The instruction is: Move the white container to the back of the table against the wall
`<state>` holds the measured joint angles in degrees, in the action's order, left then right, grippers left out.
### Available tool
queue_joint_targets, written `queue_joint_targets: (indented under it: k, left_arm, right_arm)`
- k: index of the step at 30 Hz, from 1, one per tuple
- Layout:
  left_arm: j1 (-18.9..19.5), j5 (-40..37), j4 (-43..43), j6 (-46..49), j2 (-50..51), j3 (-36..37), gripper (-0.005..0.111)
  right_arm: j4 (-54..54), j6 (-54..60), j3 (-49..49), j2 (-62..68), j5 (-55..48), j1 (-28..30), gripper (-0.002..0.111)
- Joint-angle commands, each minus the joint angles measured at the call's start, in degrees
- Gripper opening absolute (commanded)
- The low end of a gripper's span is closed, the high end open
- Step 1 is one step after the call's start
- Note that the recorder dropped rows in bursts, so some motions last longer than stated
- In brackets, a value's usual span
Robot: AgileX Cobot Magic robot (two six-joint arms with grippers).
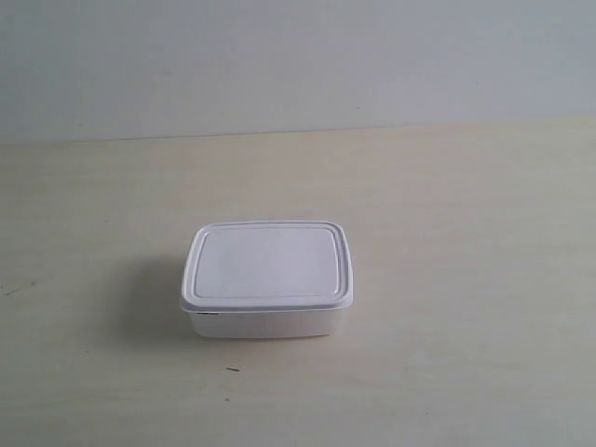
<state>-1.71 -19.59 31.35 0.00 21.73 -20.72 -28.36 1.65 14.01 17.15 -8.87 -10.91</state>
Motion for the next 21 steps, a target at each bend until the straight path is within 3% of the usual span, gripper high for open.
queue_joint_targets:
  k: [1, 5, 10, 16, 21]
  left_arm:
    - [0.08, -10.00, -3.16, 0.00, 10.95, -10.17, 0.000]
    - [0.08, -19.89, -4.32, 3.45, 20.74, -19.35, 0.000]
    - [0.08, -25.50, -3.65, 7.83, 27.84, -26.21, 0.000]
    - [0.08, -26.32, -0.50, 9.17, 30.03, -27.58, 0.000]
    - [-0.41, -27.60, 0.26, 9.46, 30.03, -27.58, 0.000]
  right_arm:
    - [4.61, -0.25, 8.82, 10.76, -7.13, 0.42, 0.000]
    - [11.03, -5.01, 19.46, 23.04, -19.39, 0.42, 0.000]
    - [12.46, -5.62, 32.97, 38.78, -33.70, 0.26, 0.000]
    - [11.86, -2.77, 47.94, 50.31, -42.87, 0.26, 0.000]
    - [8.76, -2.64, 54.70, 55.54, -45.86, -1.77, 0.000]
